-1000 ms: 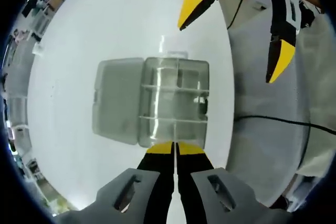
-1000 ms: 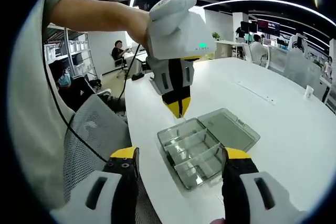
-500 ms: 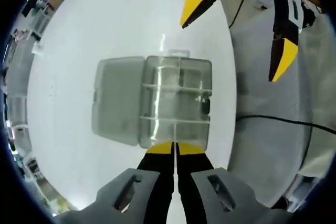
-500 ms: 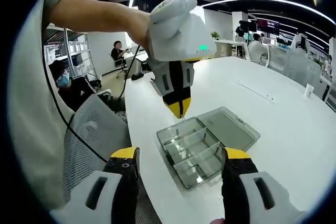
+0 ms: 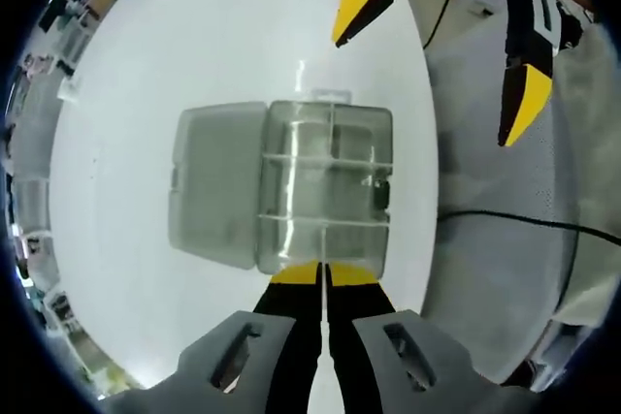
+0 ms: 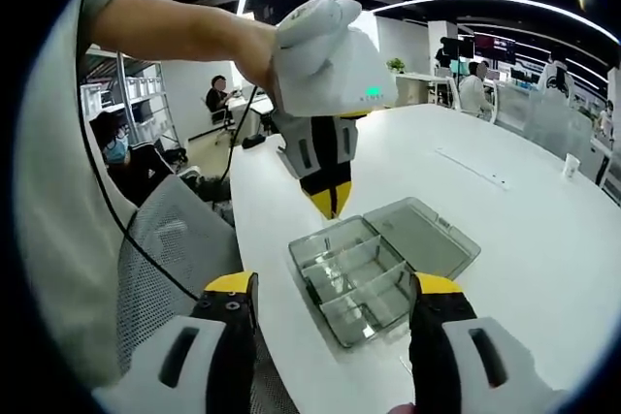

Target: Insert the divider into the dual guide fixture by aligning both edges with the guide slots and pushing it downward to the bottom, including one-sided entry, uneven engagement, binding, and posture correction.

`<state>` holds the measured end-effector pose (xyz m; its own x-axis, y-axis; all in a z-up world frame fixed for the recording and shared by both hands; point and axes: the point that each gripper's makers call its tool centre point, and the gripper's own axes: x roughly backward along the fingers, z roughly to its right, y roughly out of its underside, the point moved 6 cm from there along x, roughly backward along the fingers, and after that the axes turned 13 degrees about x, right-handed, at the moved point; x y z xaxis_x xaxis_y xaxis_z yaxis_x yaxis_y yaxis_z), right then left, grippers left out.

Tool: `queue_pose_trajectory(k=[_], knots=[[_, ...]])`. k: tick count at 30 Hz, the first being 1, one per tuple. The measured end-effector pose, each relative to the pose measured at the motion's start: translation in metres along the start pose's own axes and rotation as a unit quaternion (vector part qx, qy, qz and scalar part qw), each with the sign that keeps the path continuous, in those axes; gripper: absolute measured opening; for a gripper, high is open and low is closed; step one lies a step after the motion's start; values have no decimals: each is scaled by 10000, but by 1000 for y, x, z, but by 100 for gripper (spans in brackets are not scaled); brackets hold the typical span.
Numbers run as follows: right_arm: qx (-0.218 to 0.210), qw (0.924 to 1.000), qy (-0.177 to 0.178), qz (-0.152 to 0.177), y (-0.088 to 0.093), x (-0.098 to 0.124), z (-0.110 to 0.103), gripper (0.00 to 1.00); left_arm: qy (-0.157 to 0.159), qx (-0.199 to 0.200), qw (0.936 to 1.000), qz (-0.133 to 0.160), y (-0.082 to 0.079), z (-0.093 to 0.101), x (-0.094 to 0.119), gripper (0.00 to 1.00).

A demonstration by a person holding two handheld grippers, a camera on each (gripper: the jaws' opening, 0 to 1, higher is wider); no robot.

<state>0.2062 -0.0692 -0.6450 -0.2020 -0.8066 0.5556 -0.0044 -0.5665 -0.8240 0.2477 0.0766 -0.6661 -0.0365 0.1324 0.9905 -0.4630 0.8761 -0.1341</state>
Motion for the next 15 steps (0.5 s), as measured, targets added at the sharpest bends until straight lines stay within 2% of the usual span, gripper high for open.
queue_pose_trajectory(k=[15], knots=[[10,10000,-5,-5,-1,0,0,60,-6,-46,10000,-42,2,0,-1,0]])
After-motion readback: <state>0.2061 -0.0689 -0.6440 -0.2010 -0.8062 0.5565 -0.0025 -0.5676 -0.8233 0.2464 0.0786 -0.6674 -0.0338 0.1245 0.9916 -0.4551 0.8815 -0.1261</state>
